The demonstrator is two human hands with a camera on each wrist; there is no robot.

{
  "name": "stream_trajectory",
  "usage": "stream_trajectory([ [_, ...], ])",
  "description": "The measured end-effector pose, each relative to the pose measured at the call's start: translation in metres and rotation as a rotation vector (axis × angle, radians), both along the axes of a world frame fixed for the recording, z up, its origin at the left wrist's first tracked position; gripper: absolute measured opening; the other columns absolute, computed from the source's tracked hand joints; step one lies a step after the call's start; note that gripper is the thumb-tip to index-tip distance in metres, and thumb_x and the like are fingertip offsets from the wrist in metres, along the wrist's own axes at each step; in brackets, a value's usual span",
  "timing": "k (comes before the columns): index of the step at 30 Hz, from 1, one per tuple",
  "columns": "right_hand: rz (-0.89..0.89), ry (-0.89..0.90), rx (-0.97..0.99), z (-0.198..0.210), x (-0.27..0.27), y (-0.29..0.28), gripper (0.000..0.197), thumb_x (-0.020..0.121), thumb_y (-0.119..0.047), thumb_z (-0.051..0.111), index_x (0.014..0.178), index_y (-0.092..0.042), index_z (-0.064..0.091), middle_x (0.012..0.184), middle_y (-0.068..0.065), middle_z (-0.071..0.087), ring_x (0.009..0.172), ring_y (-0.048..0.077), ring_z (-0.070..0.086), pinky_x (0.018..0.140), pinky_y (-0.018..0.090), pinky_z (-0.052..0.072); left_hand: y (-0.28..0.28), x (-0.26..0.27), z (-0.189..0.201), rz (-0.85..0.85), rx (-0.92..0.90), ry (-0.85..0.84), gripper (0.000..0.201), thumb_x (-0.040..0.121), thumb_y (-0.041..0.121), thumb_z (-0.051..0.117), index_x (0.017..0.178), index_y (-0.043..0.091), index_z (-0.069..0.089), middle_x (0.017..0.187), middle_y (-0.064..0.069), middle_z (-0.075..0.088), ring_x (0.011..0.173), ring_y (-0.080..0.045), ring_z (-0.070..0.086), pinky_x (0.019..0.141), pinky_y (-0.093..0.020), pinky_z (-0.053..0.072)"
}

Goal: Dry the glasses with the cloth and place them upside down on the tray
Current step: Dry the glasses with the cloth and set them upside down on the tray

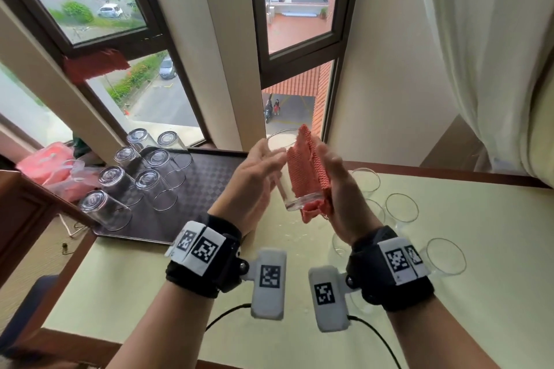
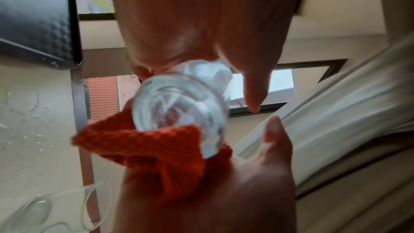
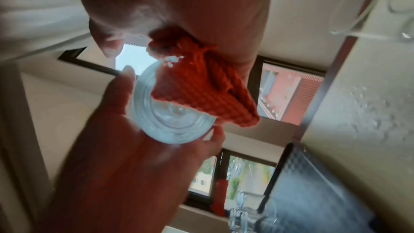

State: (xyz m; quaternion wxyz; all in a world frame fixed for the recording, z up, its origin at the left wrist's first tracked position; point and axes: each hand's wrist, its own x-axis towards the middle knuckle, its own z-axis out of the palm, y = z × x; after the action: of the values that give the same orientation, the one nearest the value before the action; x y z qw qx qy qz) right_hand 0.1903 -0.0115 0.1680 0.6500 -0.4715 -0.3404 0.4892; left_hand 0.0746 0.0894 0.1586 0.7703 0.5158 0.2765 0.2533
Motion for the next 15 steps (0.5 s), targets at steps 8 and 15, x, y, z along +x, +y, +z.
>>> stream_trajectory([
  [8, 0.033, 0.447, 0.031, -0.003, 0.001, 0.000, 0.059, 0.087, -0.058, 0.045, 0.129, -0.019, 0.055, 0.125, 0.015, 0.068, 0.114, 0.035, 0.066, 0.085, 0.045, 0.058, -0.013, 0.002, 0.007, -0.077, 0.019, -0.044, 0.094, 0.073, 0.061, 0.075, 0.141, 0.004, 0.044, 0.137, -0.036, 0.045, 0.125, -0.041, 0.050, 0.111, -0.070, 0.028],
  [15, 0.004, -0.038, 0.010, -0.005, -0.002, 0.004, 0.060, 0.092, -0.052, 0.035, 0.147, -0.028, 0.039, 0.132, 0.009, 0.063, 0.103, 0.022, 0.070, 0.067, 0.032, 0.058, -0.010, 0.009, 0.012, 0.005, 0.020, -0.019, 0.048, 0.093, 0.023, 0.063, 0.131, 0.011, 0.035, 0.131, -0.015, 0.055, 0.123, -0.027, 0.059, 0.096, -0.034, 0.050],
])
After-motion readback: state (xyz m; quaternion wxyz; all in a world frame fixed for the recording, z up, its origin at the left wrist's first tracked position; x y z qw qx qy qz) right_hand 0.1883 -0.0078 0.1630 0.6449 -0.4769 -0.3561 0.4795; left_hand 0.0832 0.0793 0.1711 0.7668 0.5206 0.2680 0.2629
